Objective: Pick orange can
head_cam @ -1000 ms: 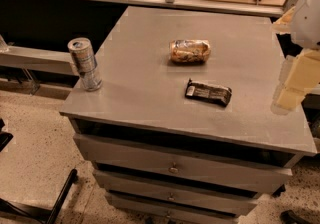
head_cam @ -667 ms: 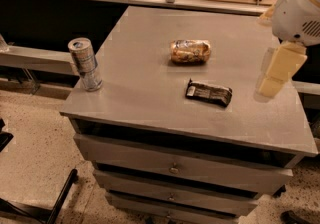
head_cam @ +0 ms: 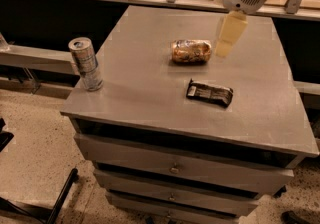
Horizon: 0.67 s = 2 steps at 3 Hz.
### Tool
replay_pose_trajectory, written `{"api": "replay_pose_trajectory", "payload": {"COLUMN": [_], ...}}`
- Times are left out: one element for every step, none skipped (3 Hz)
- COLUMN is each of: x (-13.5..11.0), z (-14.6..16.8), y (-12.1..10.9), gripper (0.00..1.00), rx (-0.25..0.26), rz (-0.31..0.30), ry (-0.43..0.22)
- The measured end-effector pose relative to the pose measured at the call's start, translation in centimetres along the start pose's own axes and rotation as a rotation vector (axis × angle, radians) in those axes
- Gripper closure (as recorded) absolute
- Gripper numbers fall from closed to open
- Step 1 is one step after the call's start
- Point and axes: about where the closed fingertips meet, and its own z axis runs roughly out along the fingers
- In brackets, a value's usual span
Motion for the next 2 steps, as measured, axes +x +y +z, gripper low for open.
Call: {"api": "replay_pose_trajectory", "payload": {"x": [-4.0,-7.0], "z": [2.6,5.5], "y": [-3.8,-5.7], "gripper": [0.00,0.00], "rx": [-0.003,-0.003], "rz": [-0.038,-0.078], "ry": [-0.003,0.030]}}
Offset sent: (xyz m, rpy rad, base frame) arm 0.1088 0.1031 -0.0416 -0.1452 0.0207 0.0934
